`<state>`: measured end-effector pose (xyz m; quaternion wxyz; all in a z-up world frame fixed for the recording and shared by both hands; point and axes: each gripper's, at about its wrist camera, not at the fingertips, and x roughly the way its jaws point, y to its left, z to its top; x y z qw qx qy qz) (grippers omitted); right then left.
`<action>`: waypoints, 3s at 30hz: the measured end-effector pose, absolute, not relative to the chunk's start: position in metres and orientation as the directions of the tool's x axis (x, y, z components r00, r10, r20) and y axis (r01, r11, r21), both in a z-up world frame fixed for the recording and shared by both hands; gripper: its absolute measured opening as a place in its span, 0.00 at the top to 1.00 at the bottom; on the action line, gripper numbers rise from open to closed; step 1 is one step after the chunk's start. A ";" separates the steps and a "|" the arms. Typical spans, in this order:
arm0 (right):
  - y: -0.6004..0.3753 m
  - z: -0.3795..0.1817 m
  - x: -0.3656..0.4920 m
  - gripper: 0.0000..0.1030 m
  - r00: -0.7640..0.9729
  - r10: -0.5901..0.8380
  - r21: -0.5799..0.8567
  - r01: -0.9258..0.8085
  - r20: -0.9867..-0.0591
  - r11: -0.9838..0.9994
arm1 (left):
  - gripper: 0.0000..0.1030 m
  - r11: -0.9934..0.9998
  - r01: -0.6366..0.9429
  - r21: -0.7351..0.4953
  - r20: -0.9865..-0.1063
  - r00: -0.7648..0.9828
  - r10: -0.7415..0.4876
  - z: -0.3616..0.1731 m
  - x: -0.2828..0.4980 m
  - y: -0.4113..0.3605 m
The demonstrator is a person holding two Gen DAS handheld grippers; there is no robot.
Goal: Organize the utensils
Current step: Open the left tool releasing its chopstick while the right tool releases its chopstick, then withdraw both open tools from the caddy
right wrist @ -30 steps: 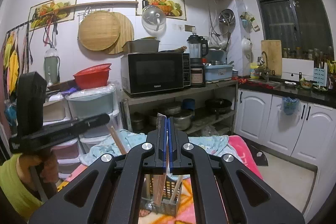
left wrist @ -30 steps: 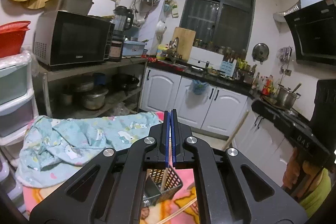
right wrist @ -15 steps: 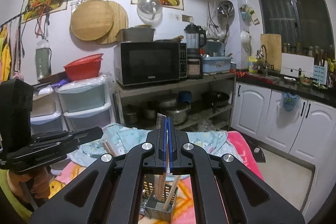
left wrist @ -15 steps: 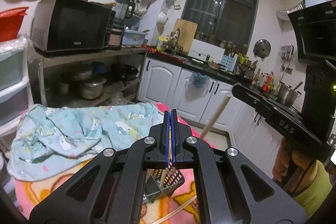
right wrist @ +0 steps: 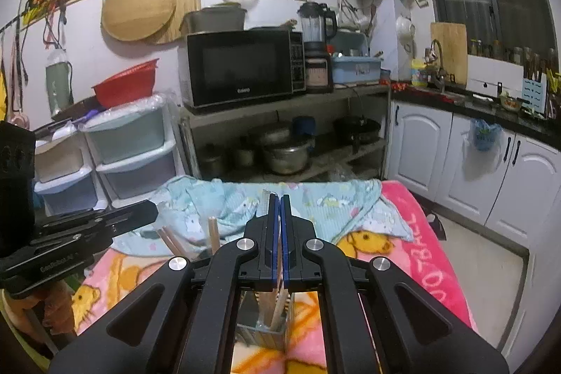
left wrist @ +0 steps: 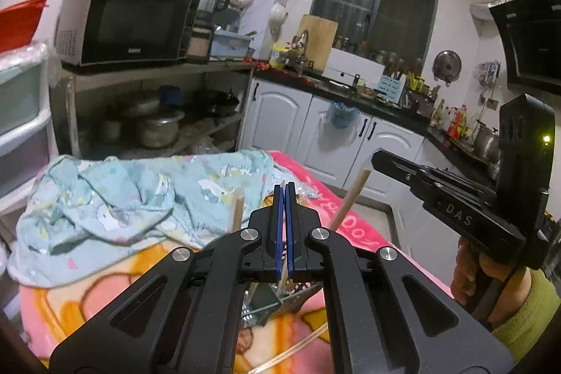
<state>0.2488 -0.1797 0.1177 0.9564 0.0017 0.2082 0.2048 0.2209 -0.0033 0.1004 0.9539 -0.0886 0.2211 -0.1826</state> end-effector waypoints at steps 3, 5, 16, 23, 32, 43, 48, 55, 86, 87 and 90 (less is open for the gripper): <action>-0.179 0.111 0.251 0.98 0.822 0.393 0.104 -0.386 -0.413 0.917 | 1.00 0.921 0.296 -0.253 -0.404 0.833 -0.379 0.094 0.223 -0.001; -0.179 0.107 0.251 0.90 0.819 0.386 0.108 -0.378 -0.424 0.920 | 1.00 0.925 0.281 -0.254 -0.409 0.836 -0.366 0.092 0.223 0.003; -0.200 0.108 0.217 0.38 0.847 0.377 0.170 -0.337 -0.375 0.926 | 0.37 0.954 0.200 -0.225 -0.353 0.895 -0.271 0.103 0.195 0.015; -0.213 0.110 0.191 0.24 0.876 0.336 0.152 -0.301 -0.345 0.941 | 0.10 0.947 0.196 -0.253 -0.316 0.909 -0.272 0.113 0.179 0.021; -0.219 0.106 0.168 0.16 0.886 0.309 0.124 -0.284 -0.346 0.951 | 0.10 0.948 0.178 -0.266 -0.336 0.904 -0.264 0.106 0.166 0.024; -0.223 0.103 0.157 0.13 0.883 0.304 0.120 -0.279 -0.358 0.953 | 0.10 0.950 0.164 -0.265 -0.360 0.897 -0.256 0.093 0.151 0.026; -0.221 0.096 0.147 0.12 0.875 0.304 0.109 -0.284 -0.376 0.953 | 0.10 0.950 0.165 -0.267 -0.365 0.895 -0.258 0.090 0.147 0.025; -0.214 0.091 0.137 0.12 0.865 0.309 0.090 -0.298 -0.396 0.950 | 0.10 0.950 0.161 -0.266 -0.374 0.892 -0.256 0.082 0.138 0.028; -0.241 0.048 0.121 0.11 0.821 0.243 0.050 -0.254 -0.517 0.966 | 0.10 0.950 0.145 -0.277 -0.450 0.854 -0.262 0.045 0.120 0.022; -0.243 0.047 0.121 0.11 0.820 0.240 0.050 -0.251 -0.520 0.967 | 0.10 0.951 0.146 -0.273 -0.454 0.852 -0.262 0.044 0.120 0.020; -0.248 0.042 0.120 0.11 0.815 0.230 0.050 -0.241 -0.532 0.969 | 0.10 0.949 0.150 -0.276 -0.461 0.846 -0.268 0.042 0.122 0.018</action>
